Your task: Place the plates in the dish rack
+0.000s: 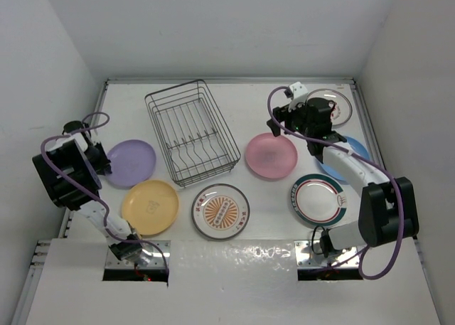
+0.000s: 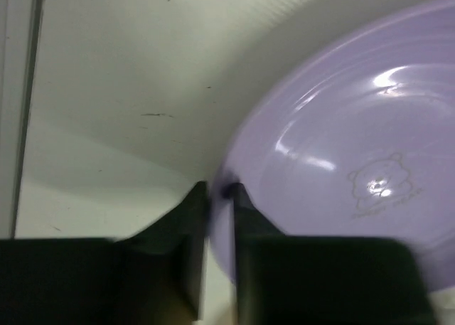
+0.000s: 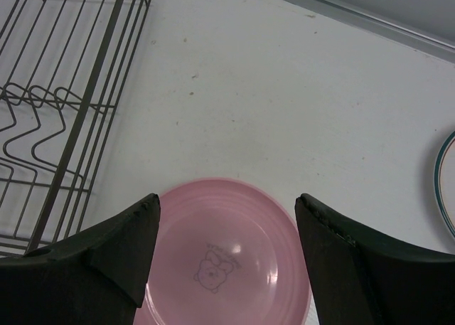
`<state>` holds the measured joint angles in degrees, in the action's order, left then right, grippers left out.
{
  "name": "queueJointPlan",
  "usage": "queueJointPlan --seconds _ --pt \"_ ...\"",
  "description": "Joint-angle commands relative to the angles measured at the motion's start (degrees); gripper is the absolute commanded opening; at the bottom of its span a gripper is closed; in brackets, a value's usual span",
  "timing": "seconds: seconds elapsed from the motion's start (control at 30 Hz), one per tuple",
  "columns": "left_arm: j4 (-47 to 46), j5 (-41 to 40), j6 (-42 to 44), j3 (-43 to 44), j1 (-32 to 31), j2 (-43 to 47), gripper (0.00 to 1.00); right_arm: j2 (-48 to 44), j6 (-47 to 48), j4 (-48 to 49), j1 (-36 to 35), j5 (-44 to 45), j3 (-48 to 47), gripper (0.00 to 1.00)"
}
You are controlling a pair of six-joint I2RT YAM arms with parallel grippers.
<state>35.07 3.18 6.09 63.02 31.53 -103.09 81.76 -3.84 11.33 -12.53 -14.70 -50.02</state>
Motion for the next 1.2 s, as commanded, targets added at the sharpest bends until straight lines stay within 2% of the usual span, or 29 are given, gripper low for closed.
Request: queueJointPlan --seconds 0.0,0.13,0.3,0.53,0.7,0.9,1.03,1.07,1.13,1.17 --pt "-1.0 1.0 -0.3 -0.2 0.0 -1.6 0.01 -1.9 0.6 0.8 -0.4 1.7 0.5 0.75" --pt "-1.4 -0.4 -1.8 1.0 0.4 1.3 0.0 -2.0 -0.8 0.6 -0.4 2.2 0.6 0.74" --pt "-1.3 -2.2 -3.4 6.8 0.5 9.2 0.0 -2.2 -2.1 1.4 -1.1 2.9 0.8 0.72" --pt "-1.4 -8.9 -4.2 11.7 -0.3 17.6 0.0 -2.3 -4.8 2.4 -4.1 6.2 0.4 0.69" --pt "-1.2 -12.4 -1.9 13.4 -5.2 21.3 0.0 -1.1 -5.2 1.2 -6.1 3.2 -2.3 0.69" --pt "0.2 -16.6 -0.5 21.6 -14.2 24.2 0.0 -0.4 -5.7 -2.4 -7.6 -0.5 -7.3 0.67" --pt "4.7 -10.2 -4.1 29.4 -16.3 23.2 0.0 0.4 3.1 -5.0 -14.0 -3.3 -12.5 0.67" --pt "6.4 -8.6 -5.3 30.4 -16.4 23.1 0.0 0.9 9.3 -5.4 -15.7 -3.8 -15.3 0.67" --pt "7.5 -4.4 -5.6 31.5 -17.5 23.2 0.0 2.9 15.6 -5.1 -19.2 -4.6 -18.3 0.67" --pt "8.0 -3.5 -5.6 31.6 -18.0 23.3 0.0 3.8 22.2 -4.8 -23.0 -4.8 -21.0 0.68"
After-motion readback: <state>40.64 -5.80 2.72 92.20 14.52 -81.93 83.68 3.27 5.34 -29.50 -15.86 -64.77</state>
